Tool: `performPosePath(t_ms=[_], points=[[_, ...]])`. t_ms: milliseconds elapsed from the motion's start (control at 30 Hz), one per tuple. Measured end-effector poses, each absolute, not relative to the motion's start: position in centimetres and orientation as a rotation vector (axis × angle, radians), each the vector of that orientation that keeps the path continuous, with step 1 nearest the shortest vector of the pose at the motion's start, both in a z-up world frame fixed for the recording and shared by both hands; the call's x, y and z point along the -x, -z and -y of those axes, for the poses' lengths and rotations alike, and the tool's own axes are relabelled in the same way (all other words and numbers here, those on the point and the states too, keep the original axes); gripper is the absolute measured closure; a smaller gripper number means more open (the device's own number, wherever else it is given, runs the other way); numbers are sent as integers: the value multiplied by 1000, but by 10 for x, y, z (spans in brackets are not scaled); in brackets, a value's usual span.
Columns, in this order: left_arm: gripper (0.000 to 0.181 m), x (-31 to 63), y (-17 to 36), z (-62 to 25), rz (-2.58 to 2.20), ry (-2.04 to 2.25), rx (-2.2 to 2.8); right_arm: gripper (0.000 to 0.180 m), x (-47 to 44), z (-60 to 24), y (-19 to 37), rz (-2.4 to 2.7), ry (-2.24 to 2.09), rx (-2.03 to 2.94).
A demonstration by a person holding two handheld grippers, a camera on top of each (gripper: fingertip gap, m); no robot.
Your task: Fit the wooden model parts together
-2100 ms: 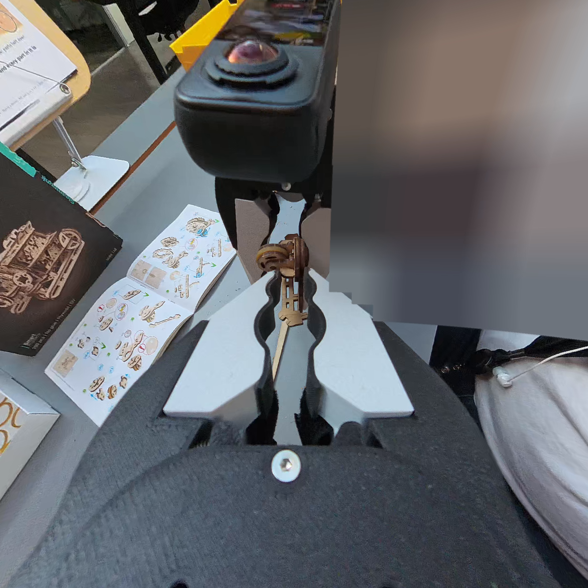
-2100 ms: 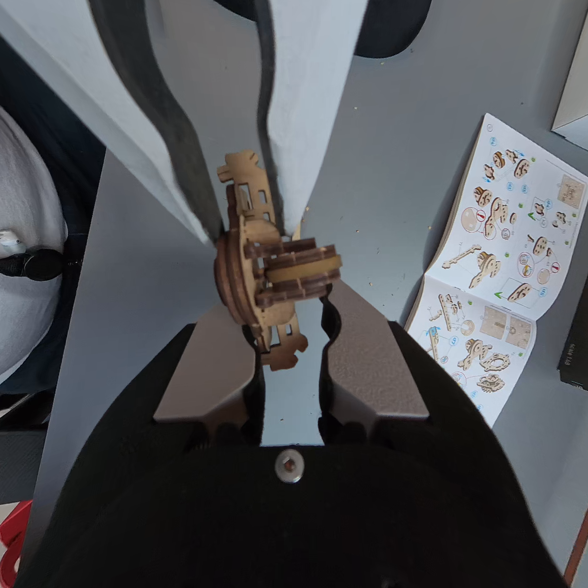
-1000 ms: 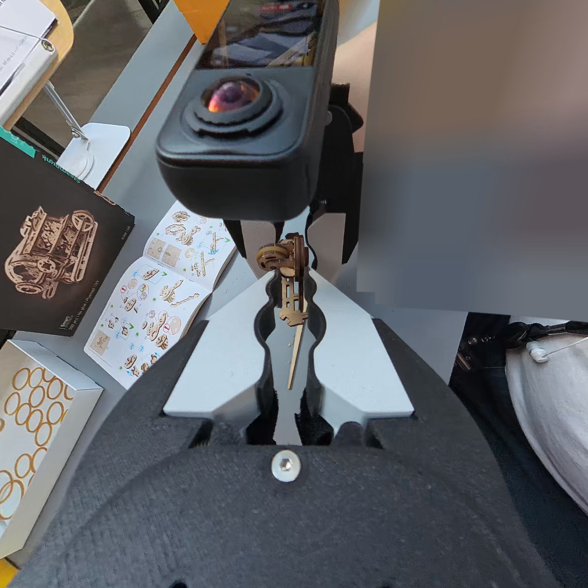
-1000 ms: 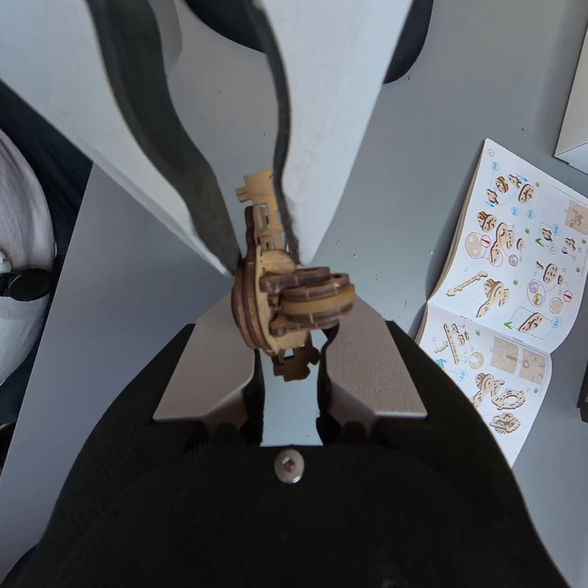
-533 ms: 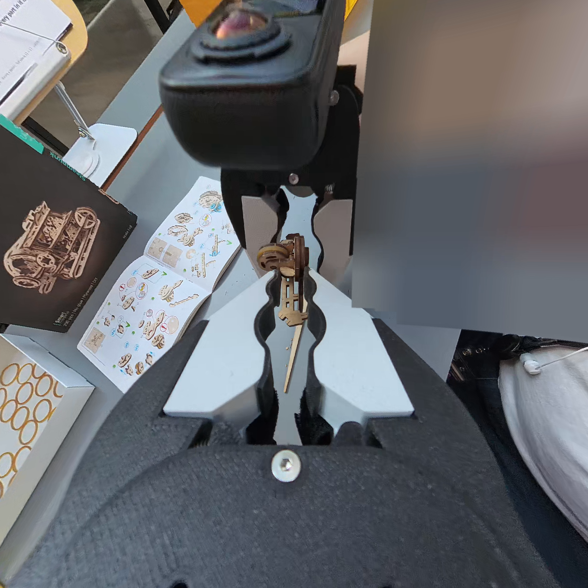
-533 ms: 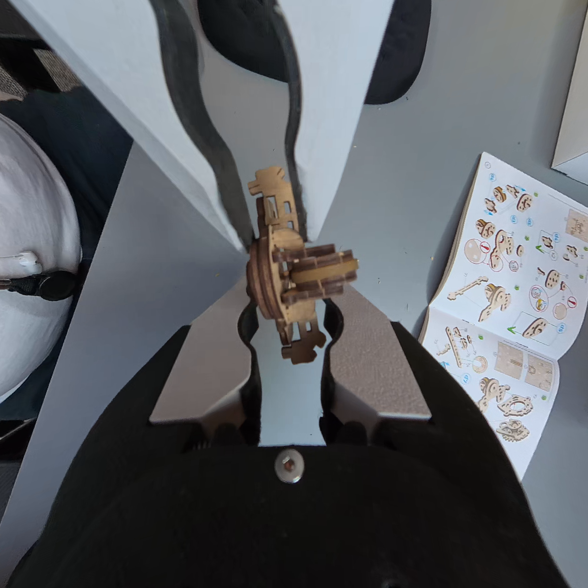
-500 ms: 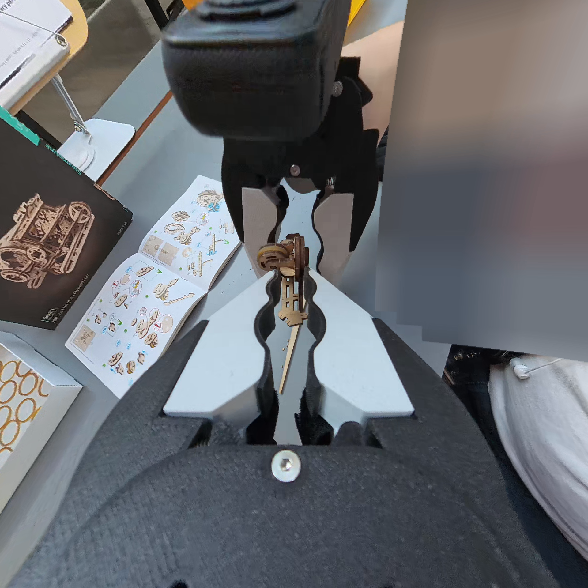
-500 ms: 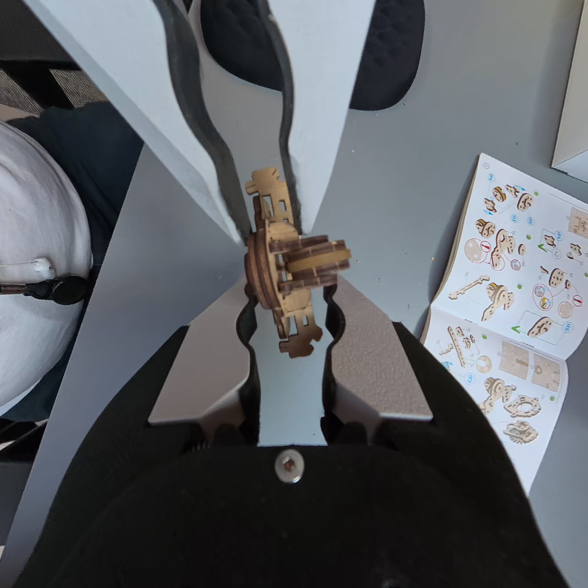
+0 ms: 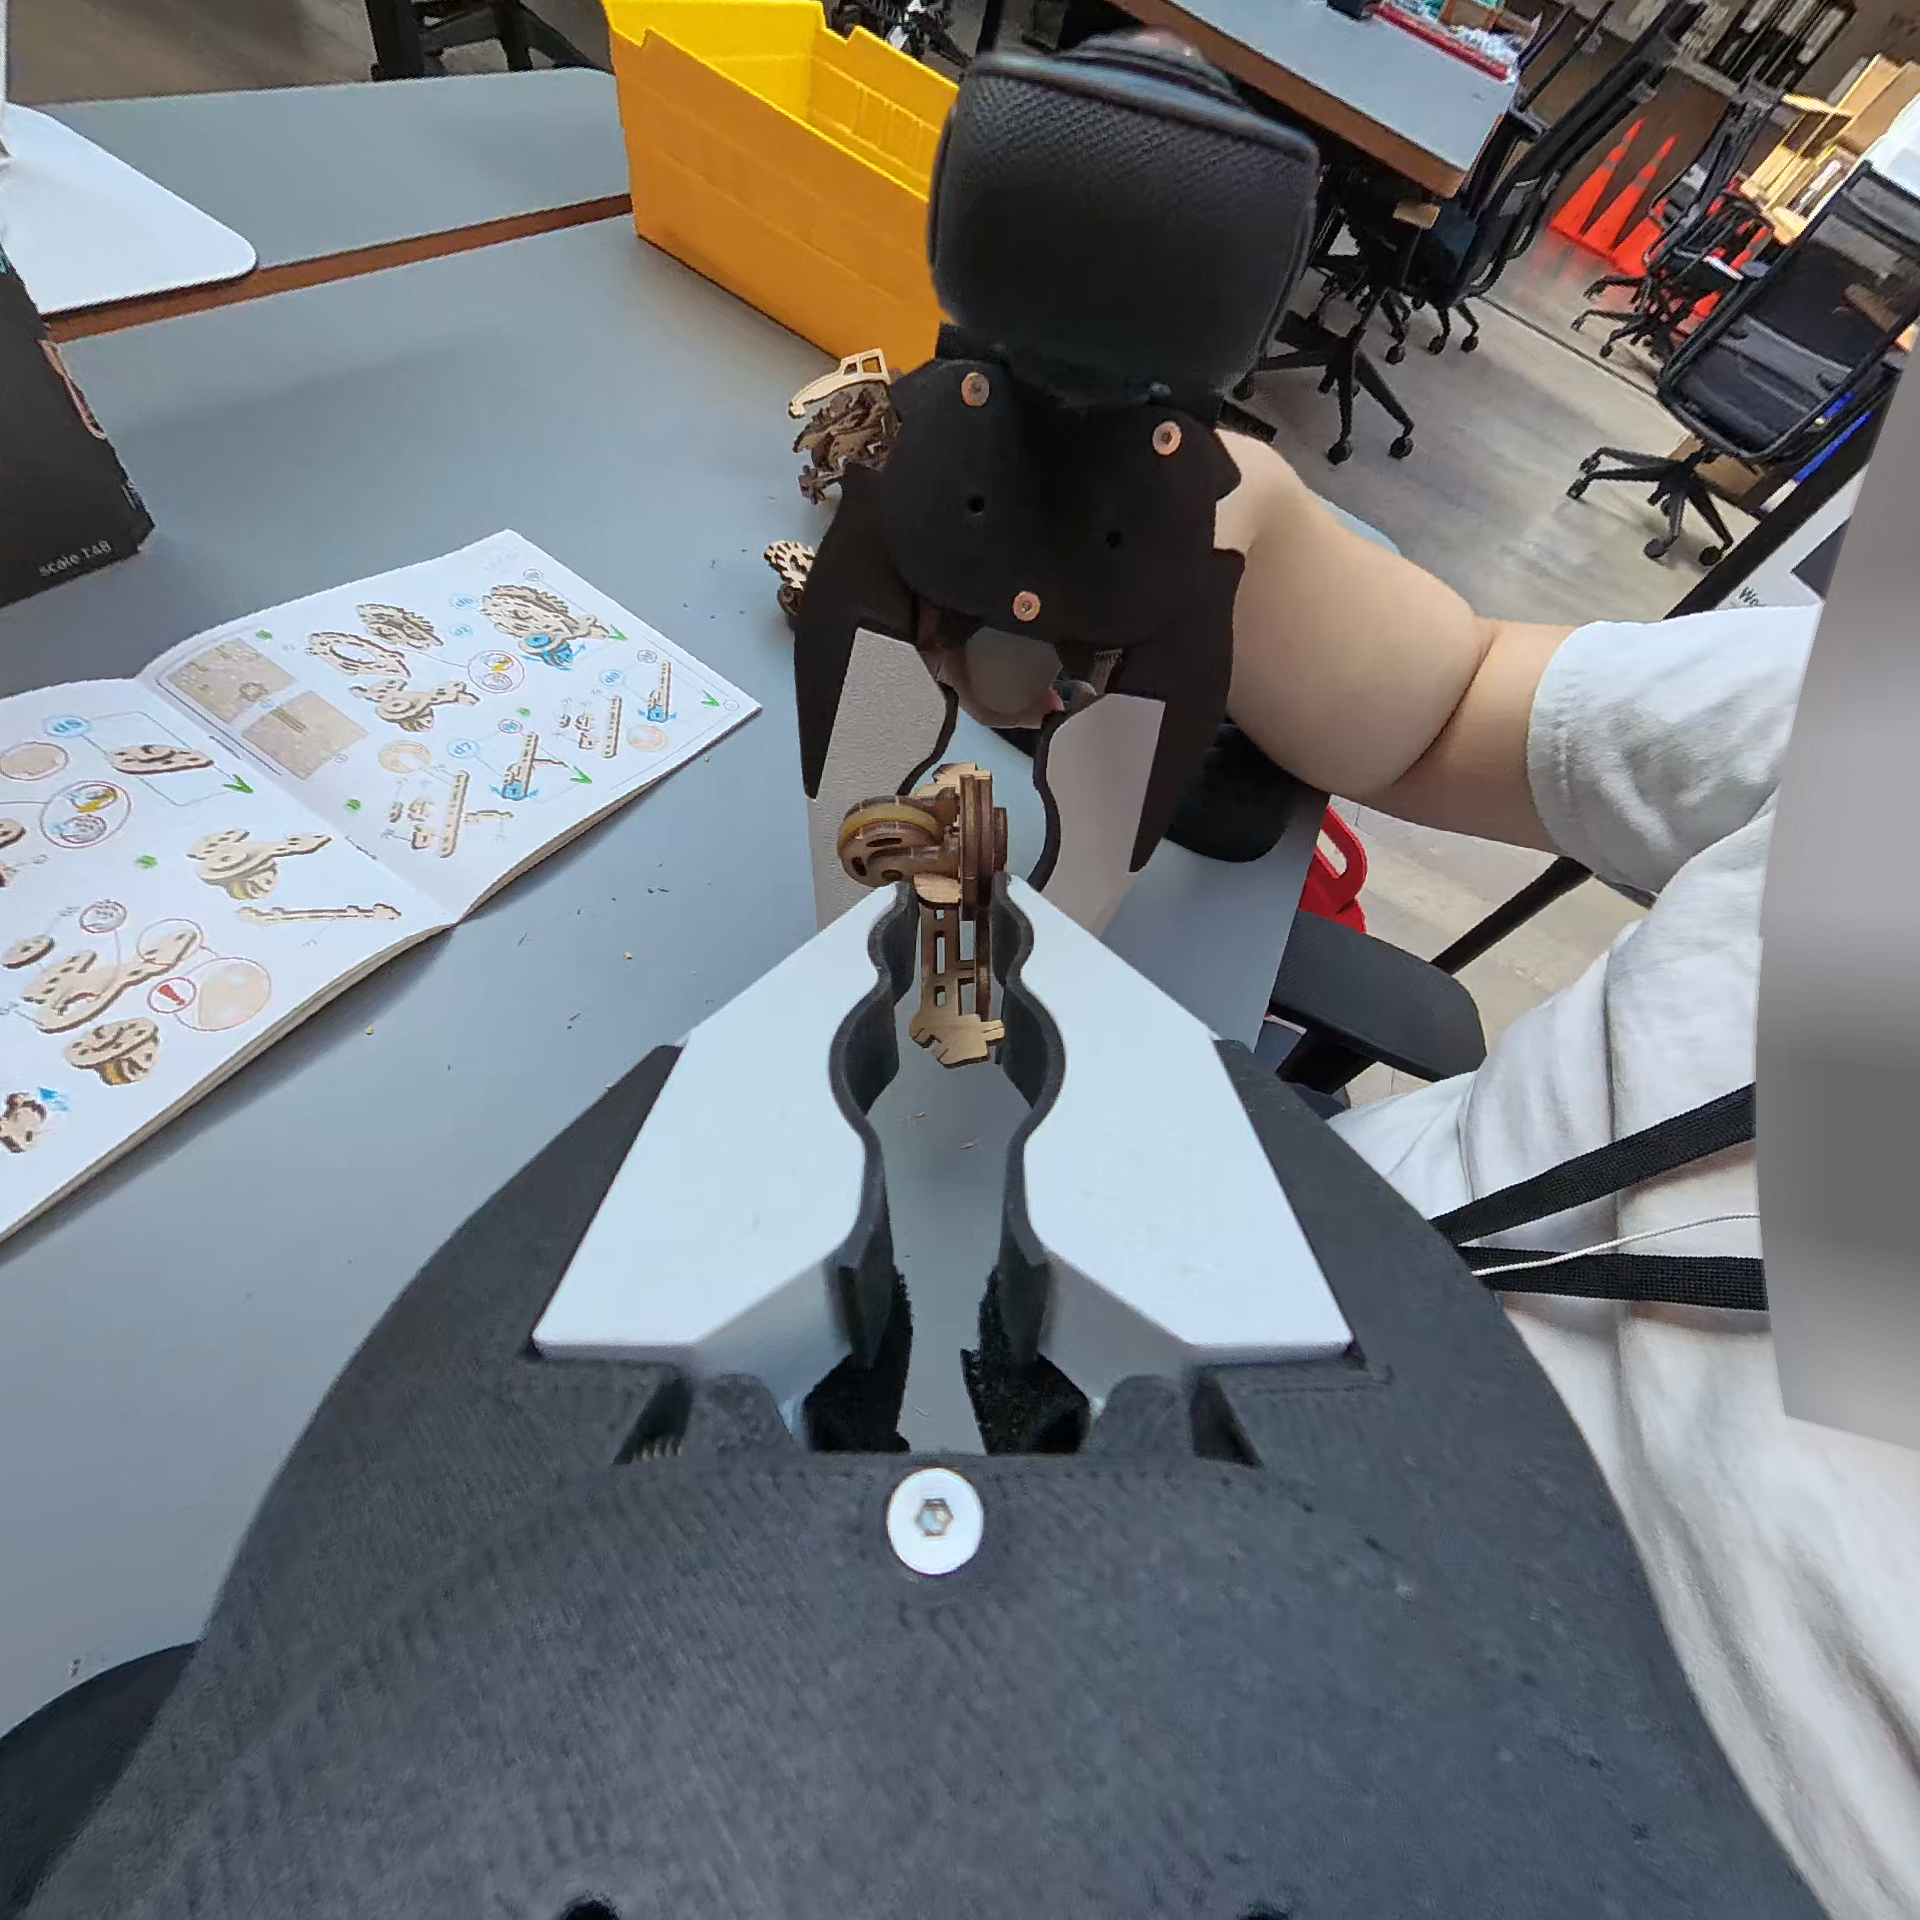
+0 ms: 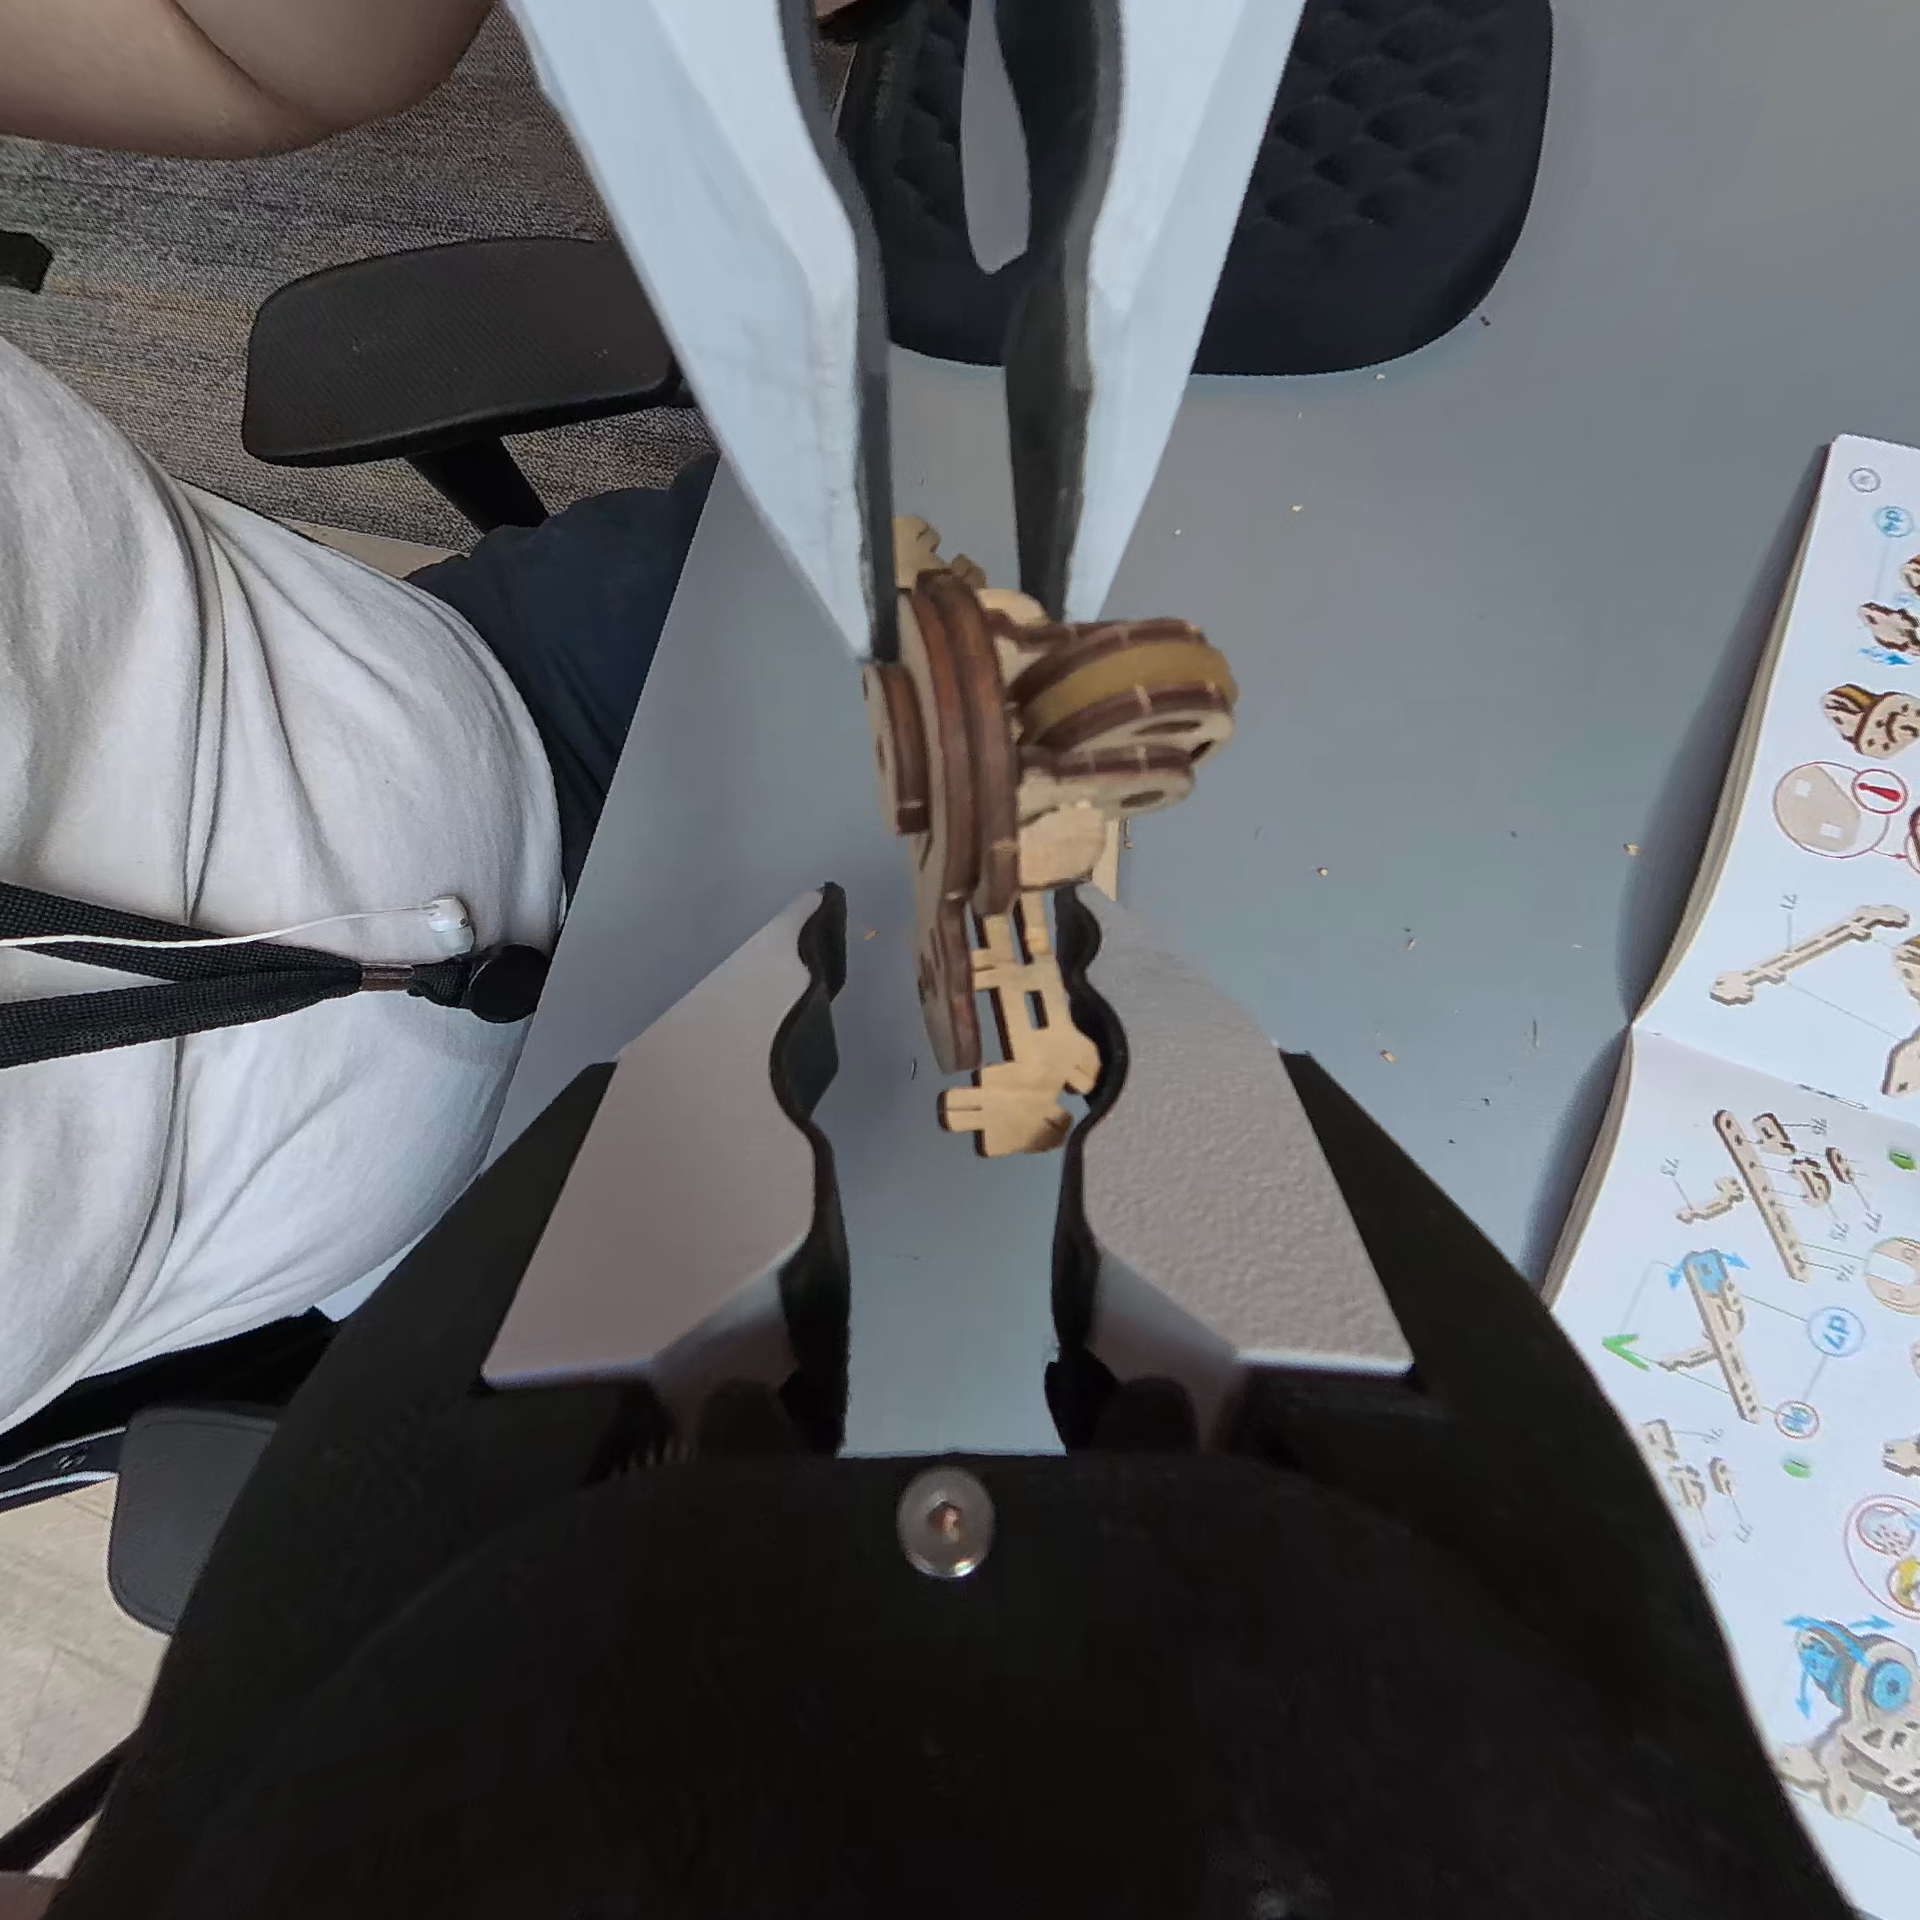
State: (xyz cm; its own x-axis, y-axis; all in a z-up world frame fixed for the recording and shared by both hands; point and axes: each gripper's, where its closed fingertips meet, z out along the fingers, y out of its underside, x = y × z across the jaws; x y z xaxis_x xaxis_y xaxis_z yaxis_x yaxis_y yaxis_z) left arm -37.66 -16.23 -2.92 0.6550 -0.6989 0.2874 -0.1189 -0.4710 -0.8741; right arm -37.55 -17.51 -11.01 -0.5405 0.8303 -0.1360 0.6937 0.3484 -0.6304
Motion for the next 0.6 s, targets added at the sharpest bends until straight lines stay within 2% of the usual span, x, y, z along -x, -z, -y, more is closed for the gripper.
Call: performPosePath(t_ms=[433, 600], points=[[169, 375, 32, 163, -629, 834, 1967, 143, 377, 178, 107, 2387, -1022, 1406], [169, 365, 34, 166, -758, 717, 1937, 148, 377, 176, 113, 2403, -961, 1420]])
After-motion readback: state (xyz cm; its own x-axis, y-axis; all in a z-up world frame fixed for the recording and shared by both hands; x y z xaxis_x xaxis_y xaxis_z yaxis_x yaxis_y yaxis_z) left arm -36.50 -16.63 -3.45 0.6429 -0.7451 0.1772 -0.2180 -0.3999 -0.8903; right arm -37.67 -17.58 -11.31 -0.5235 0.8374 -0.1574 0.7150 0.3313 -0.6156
